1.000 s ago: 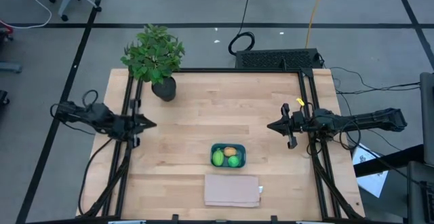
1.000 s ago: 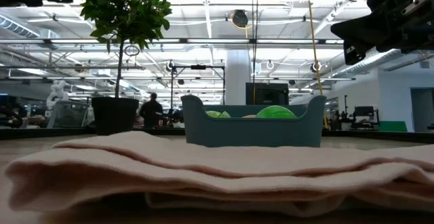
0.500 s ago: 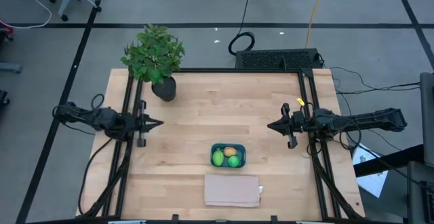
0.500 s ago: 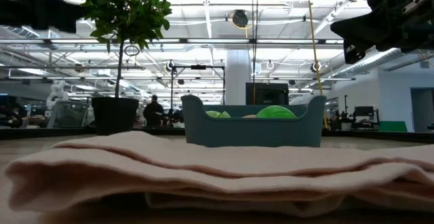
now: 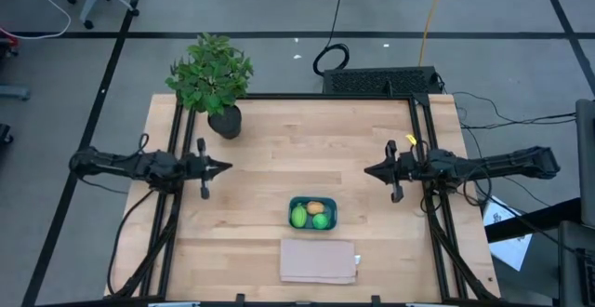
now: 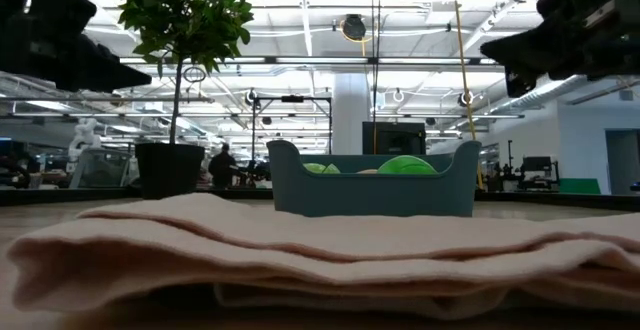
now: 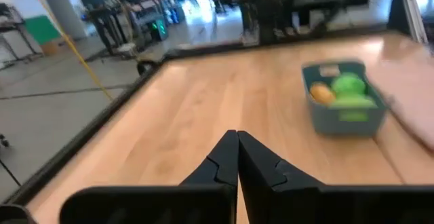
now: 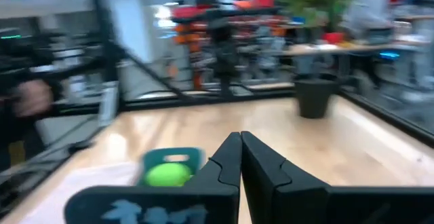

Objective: Pick and placing Produce into tupperware
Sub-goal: Return to Home Position

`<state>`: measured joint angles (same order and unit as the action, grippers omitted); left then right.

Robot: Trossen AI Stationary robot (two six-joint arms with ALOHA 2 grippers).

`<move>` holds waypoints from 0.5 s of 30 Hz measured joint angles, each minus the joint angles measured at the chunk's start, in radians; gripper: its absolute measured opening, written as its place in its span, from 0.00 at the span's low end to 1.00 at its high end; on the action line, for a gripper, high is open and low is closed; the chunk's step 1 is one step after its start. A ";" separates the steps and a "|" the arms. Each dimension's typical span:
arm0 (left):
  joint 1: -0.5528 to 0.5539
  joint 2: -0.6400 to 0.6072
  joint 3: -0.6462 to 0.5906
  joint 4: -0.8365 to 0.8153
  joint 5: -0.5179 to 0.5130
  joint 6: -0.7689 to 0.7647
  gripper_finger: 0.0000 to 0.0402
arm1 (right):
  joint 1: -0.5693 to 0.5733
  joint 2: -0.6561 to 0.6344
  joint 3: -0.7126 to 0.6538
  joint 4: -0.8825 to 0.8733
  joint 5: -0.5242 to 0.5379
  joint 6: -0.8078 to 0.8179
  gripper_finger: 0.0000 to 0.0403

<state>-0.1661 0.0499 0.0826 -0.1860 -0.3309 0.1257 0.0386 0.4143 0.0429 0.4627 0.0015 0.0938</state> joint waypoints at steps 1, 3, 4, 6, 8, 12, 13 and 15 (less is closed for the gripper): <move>0.005 0.012 0.000 -0.004 0.014 0.010 0.01 | 0.000 0.009 0.000 0.005 0.037 0.009 0.00; 0.013 0.034 -0.002 0.005 0.022 0.030 0.00 | -0.001 0.028 0.000 0.010 0.108 0.025 0.00; 0.019 0.046 -0.005 0.017 0.020 0.036 0.00 | -0.002 0.038 0.000 0.016 0.129 0.026 0.00; 0.033 0.066 -0.011 0.045 0.033 0.055 0.01 | -0.007 0.057 0.000 0.036 0.132 0.013 0.00; 0.049 0.083 -0.020 0.076 0.069 0.085 0.00 | -0.016 0.072 0.000 0.072 0.131 0.001 0.00; 0.081 0.086 -0.027 0.104 0.074 0.117 0.00 | -0.040 0.085 0.000 0.133 0.122 -0.005 0.00; 0.088 0.083 -0.027 0.107 0.073 0.123 0.00 | -0.045 0.084 0.000 0.138 0.107 -0.005 0.00; 0.098 0.068 -0.027 0.113 0.079 0.133 0.00 | -0.049 0.081 0.000 0.138 0.094 -0.008 0.00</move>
<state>-0.0685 0.1177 0.0555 -0.0727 -0.2516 0.2585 -0.0101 0.4954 0.0429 0.6009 0.0959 0.0857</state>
